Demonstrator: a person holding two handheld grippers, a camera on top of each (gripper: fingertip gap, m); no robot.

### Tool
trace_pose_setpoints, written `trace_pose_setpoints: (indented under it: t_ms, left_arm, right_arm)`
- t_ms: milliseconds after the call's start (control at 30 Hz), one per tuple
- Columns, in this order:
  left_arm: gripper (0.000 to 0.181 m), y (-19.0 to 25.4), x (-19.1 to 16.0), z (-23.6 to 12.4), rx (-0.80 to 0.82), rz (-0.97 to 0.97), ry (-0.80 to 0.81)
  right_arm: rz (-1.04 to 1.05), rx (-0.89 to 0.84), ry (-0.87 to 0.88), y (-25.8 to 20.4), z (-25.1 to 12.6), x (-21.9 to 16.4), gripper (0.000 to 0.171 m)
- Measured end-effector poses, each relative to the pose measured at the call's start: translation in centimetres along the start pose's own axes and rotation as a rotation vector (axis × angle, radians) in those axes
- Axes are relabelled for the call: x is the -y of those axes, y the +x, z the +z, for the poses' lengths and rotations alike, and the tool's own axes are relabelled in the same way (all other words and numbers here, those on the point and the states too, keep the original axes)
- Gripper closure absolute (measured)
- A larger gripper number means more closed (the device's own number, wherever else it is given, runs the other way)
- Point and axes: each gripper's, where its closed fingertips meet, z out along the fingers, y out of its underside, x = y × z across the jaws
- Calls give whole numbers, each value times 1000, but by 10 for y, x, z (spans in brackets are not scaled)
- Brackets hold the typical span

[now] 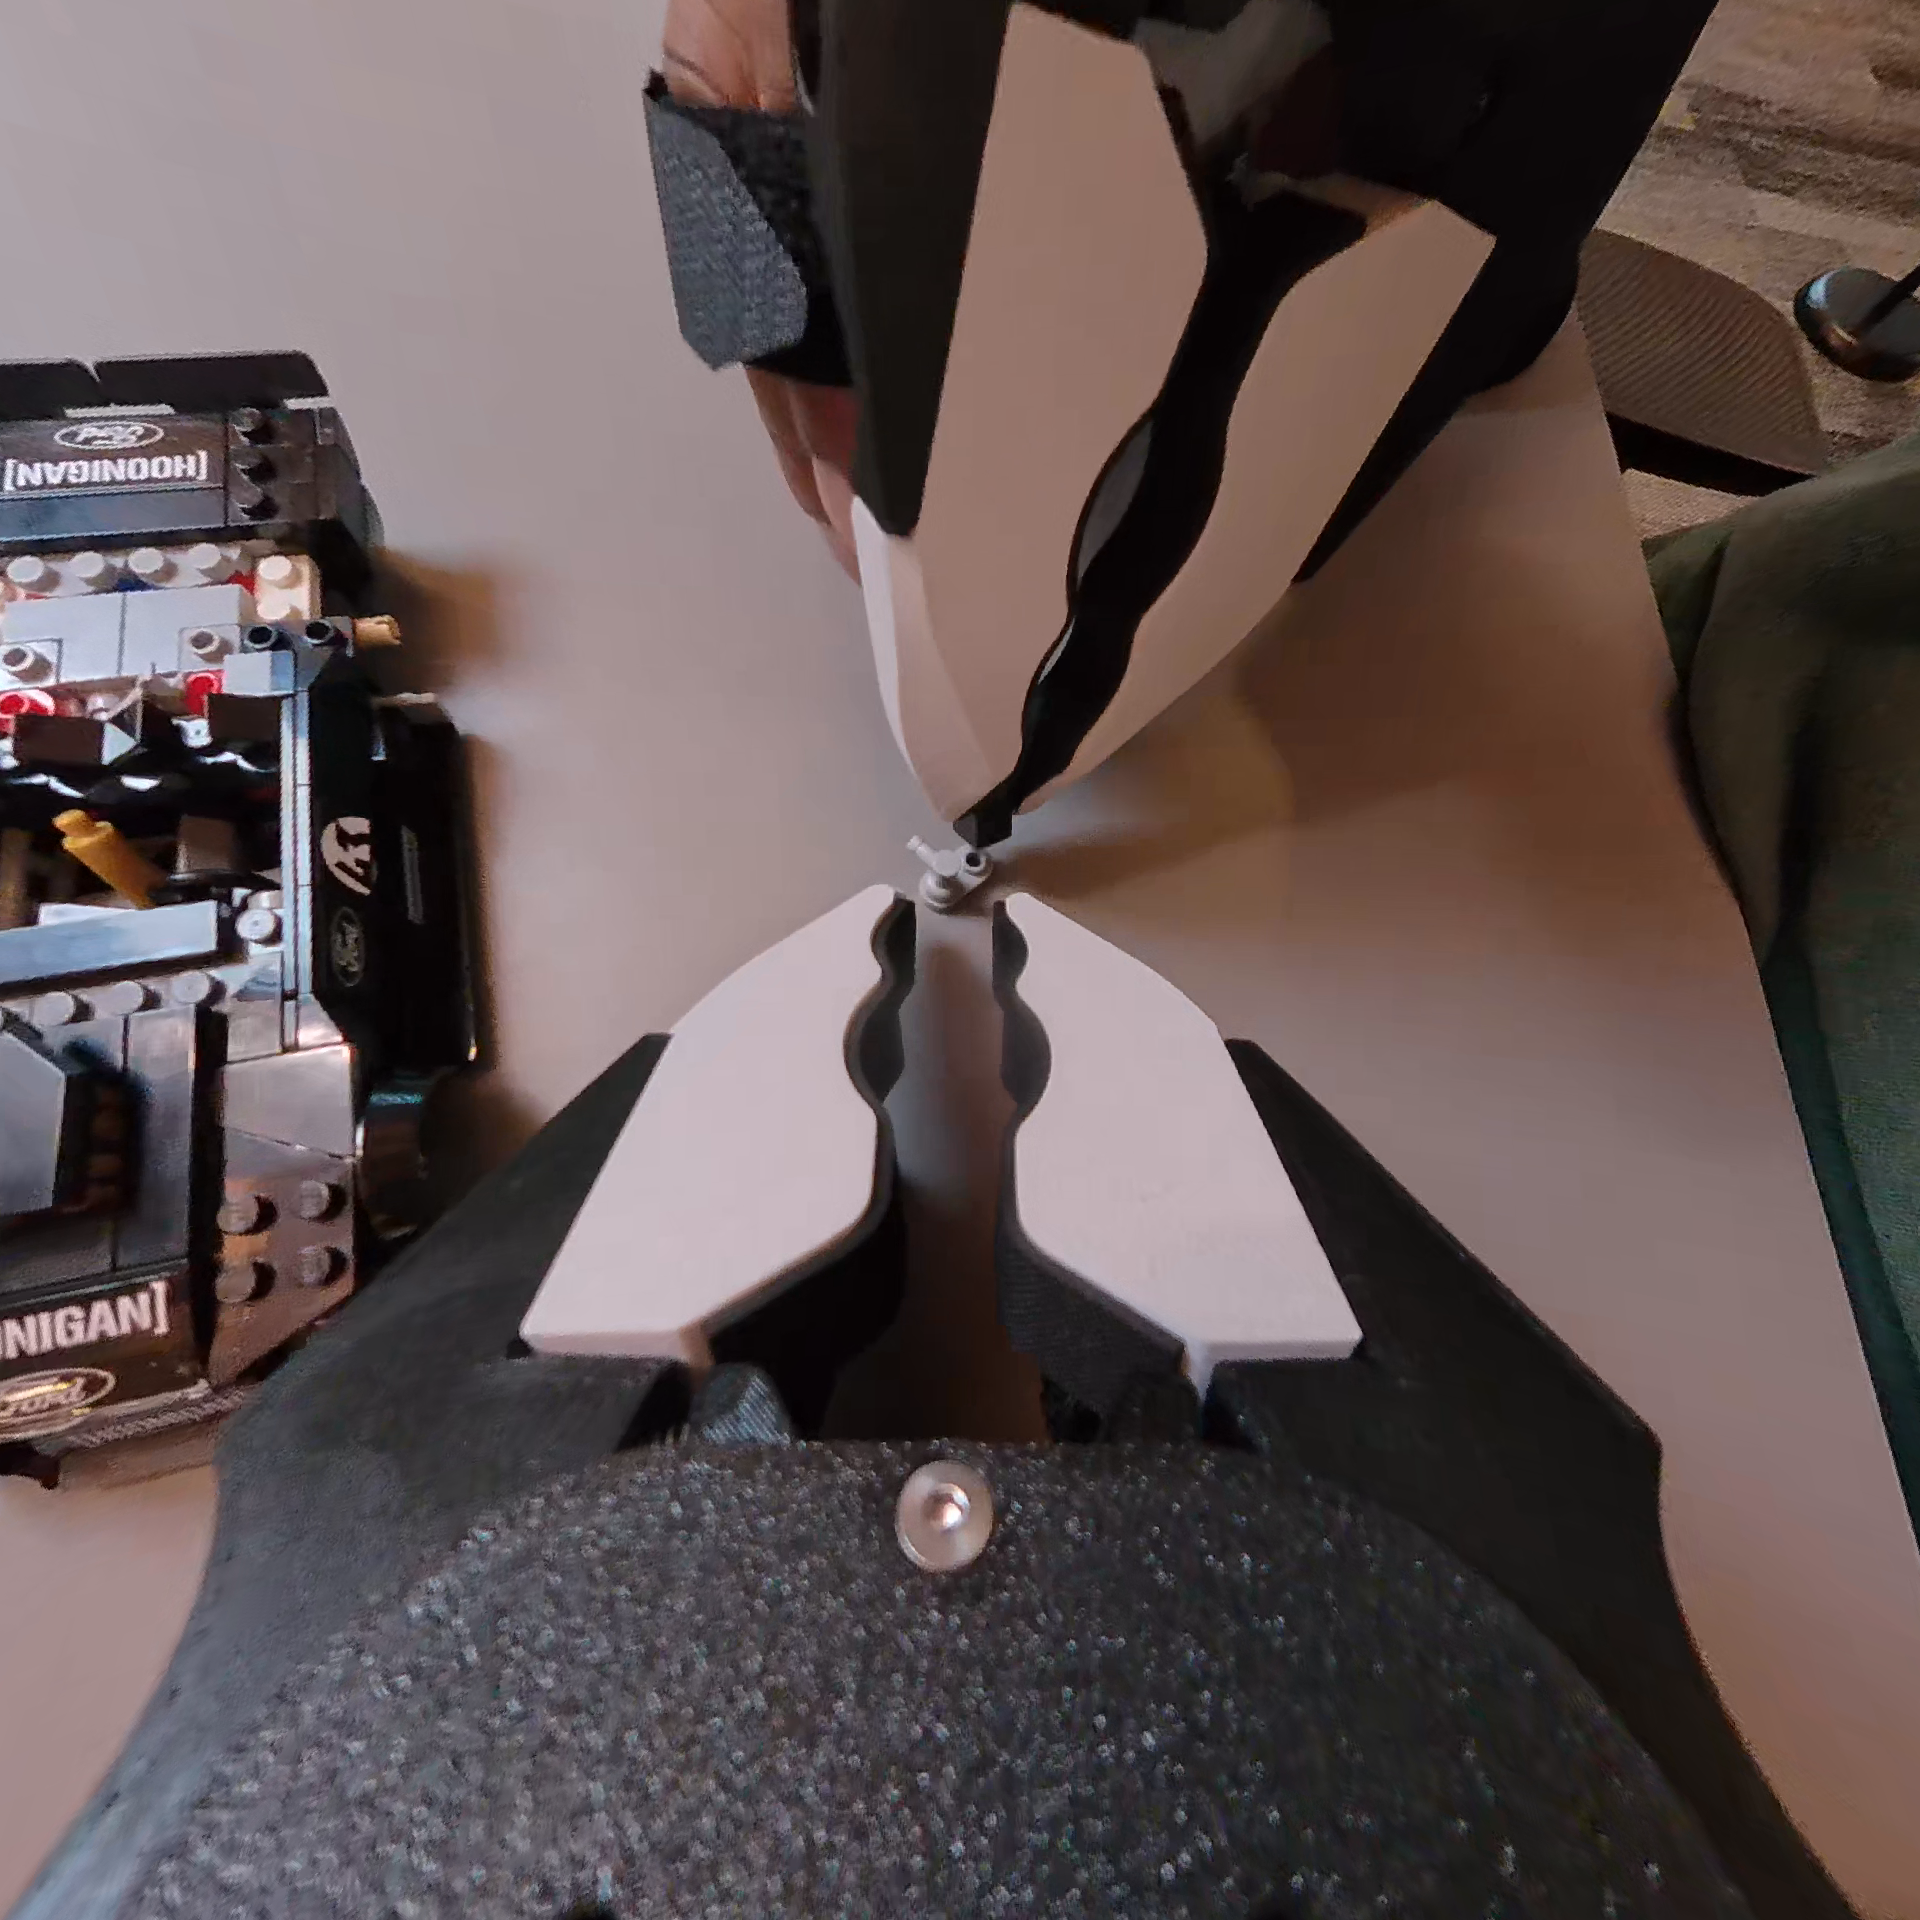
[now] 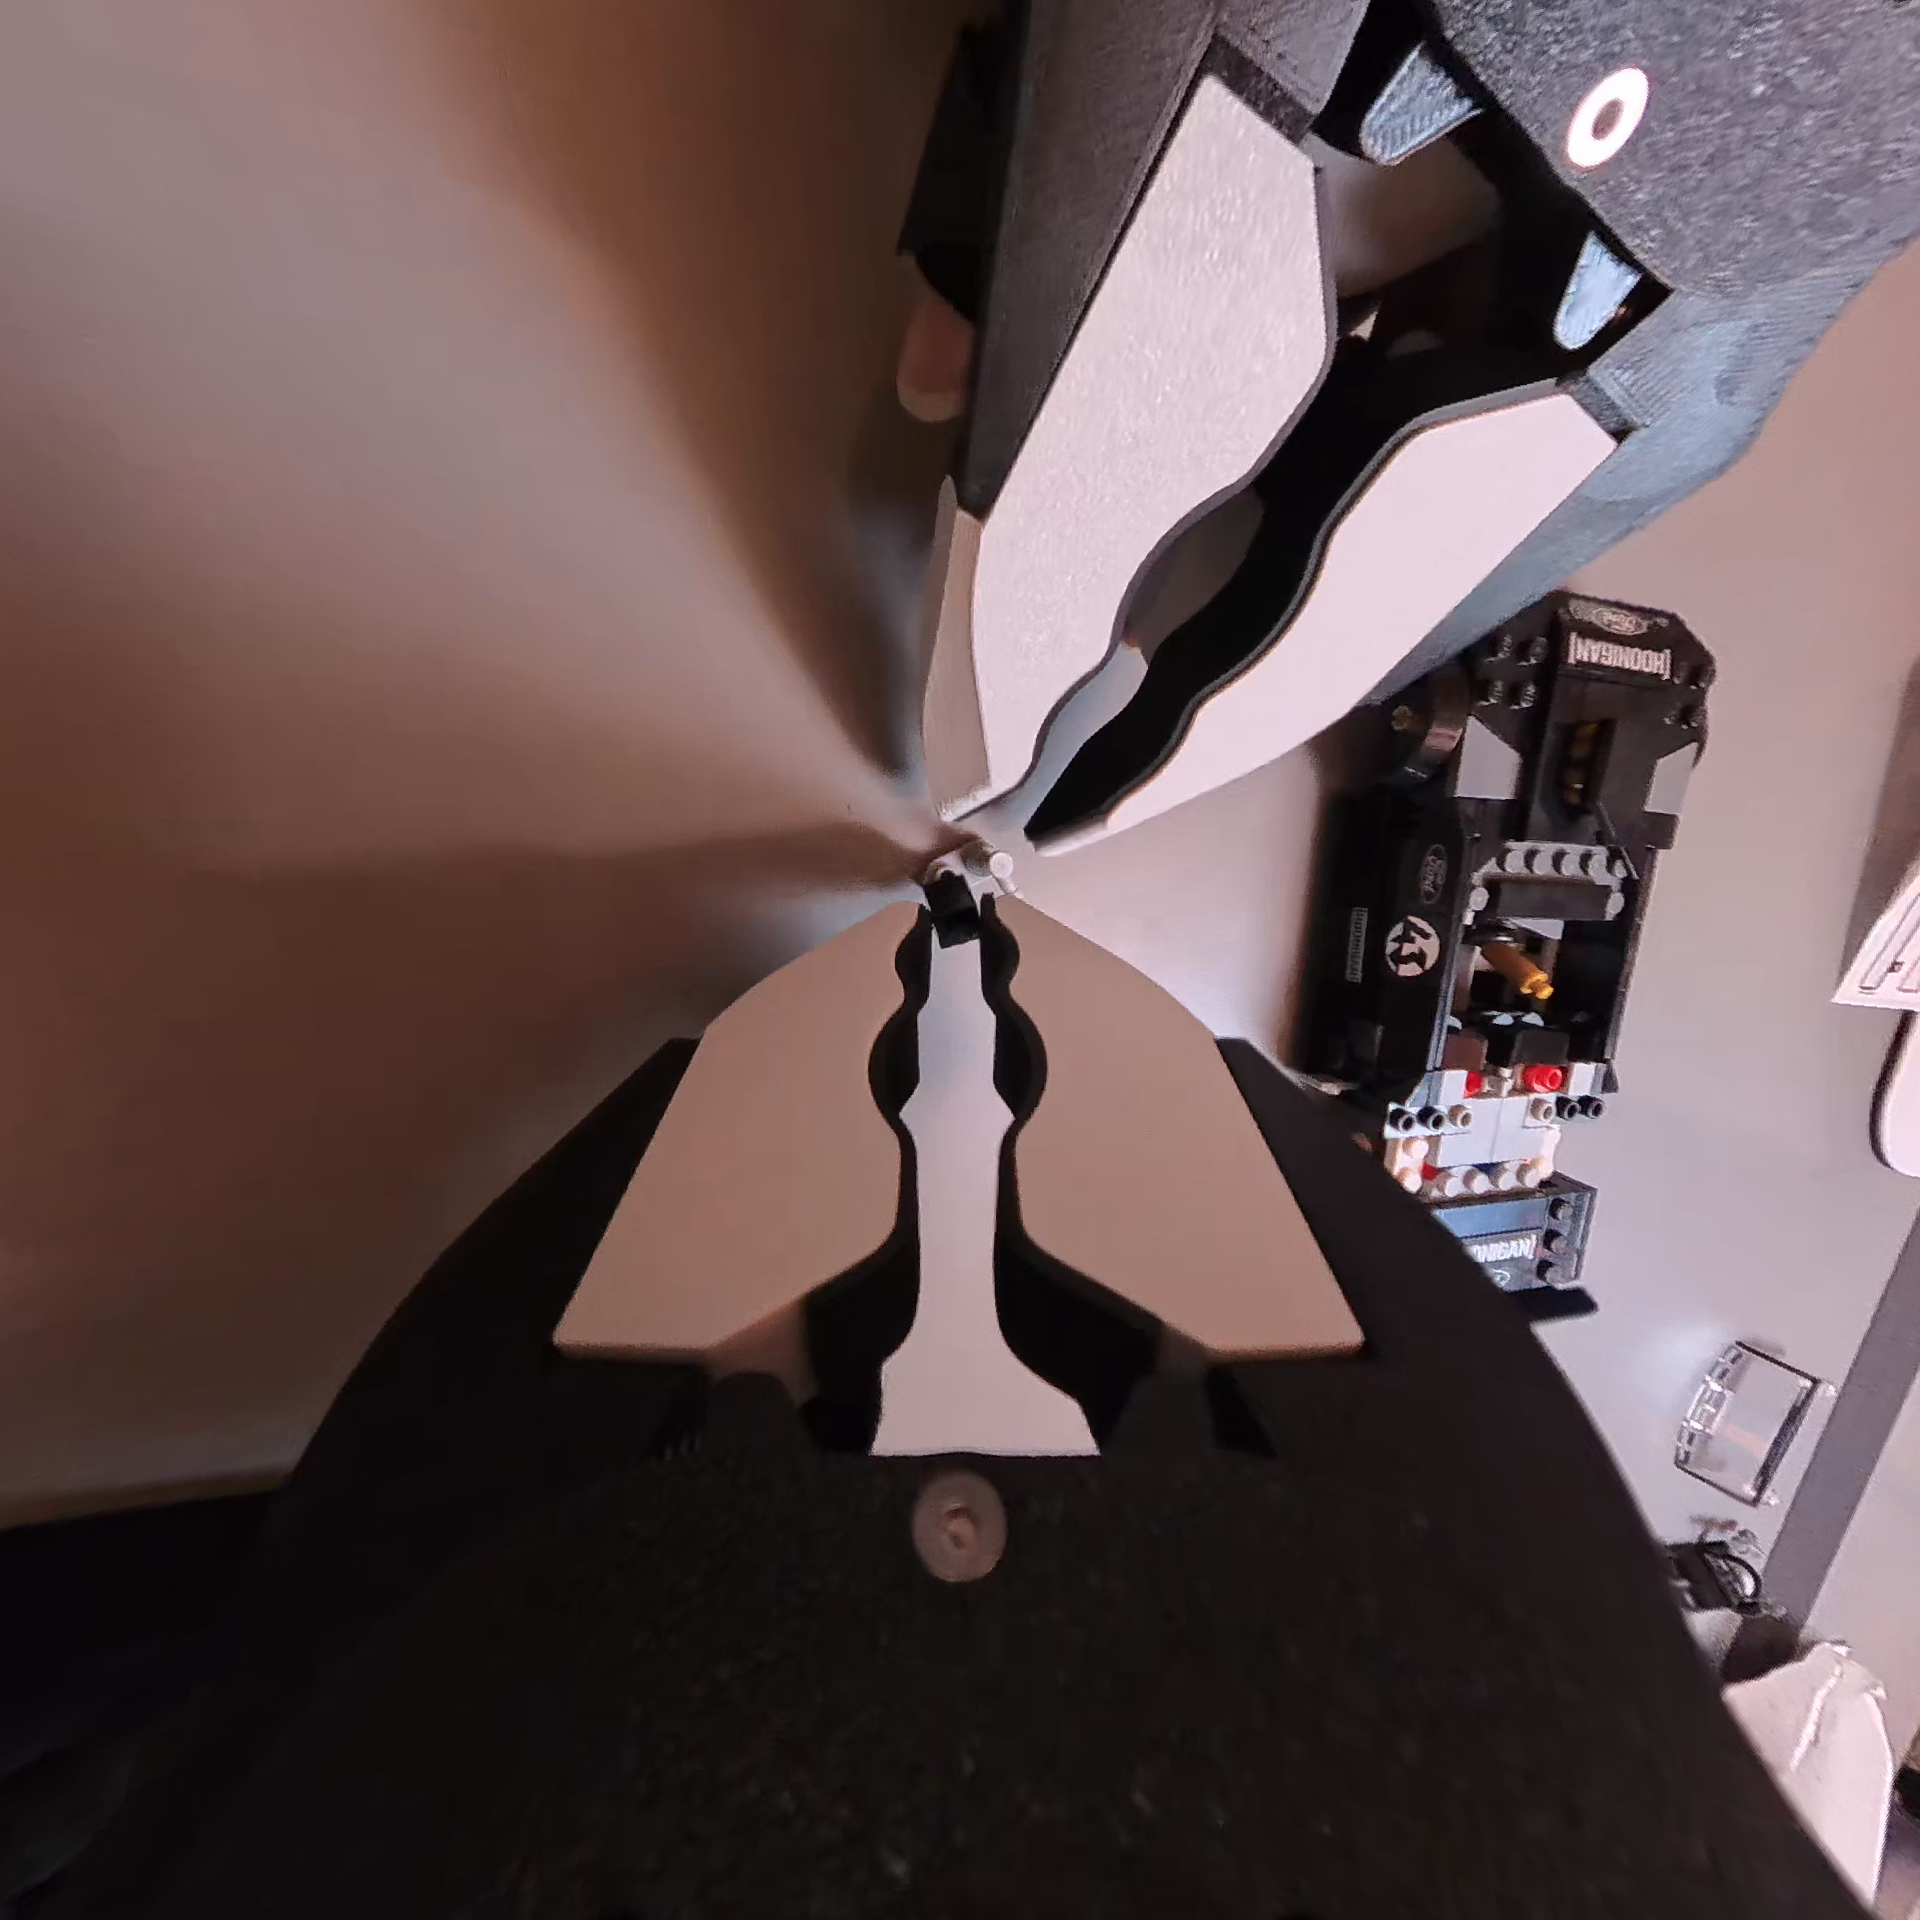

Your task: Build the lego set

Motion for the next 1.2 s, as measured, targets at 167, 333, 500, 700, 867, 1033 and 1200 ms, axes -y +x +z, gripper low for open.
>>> trace_pose_setpoints:
  t_ms: [167,333,500,700,867,1033,1200]
  left_arm:
    - [168,4,1,3,-2,16,3]
    - [169,4,2,3,-9,10,3]
    - [169,4,1,3,-10,12,2]
    - [170,4,1,3,-9,7,4]
    - [170,4,2,3,-11,1,5]
    - [169,4,1,3,-16,-1,3]
    - [168,5,1,2,-20,-5,2]
  right_arm:
    - [-13,4,-18,1,3,2,162]
    - [-9,-5,-22,1,5,3,162]
    - [-13,-24,-33,2,6,3,162]
    - [-14,-41,-34,2,6,3,162]
    - [-8,-44,-40,2,6,3,161]
    - [-12,-41,-47,1,6,2,161]
    - [-13,-41,-54,1,6,3,161]
